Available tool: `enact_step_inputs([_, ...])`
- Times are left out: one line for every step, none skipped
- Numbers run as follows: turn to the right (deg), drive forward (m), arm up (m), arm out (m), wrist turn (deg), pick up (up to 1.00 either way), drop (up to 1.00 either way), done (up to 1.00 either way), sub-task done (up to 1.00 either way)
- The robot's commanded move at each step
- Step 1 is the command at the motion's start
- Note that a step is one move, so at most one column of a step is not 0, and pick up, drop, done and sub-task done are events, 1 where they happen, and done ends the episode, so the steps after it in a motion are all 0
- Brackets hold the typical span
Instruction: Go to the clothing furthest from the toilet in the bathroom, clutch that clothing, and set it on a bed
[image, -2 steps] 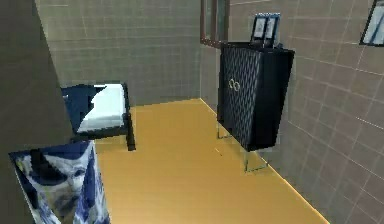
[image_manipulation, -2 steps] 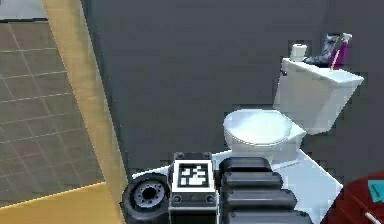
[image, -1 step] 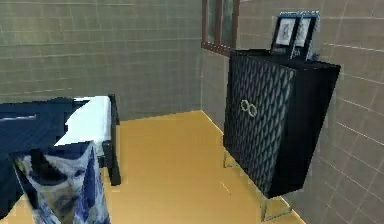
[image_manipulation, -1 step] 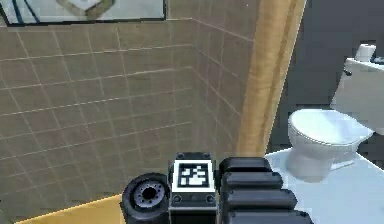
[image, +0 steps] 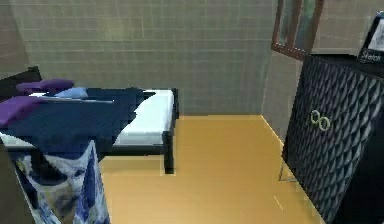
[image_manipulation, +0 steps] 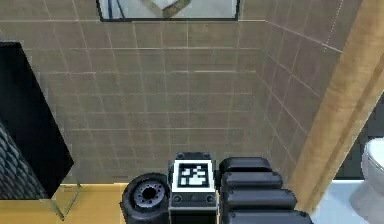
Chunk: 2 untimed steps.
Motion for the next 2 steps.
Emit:
enact_step_inputs([0.0,0.6,0.0,0.0,0.0,0.0,0.0,0.0,0.0])
enact_step_inputs([-45.0,0.0,0.0,0.0,0.0,0.0,0.0,0.0,0.0])
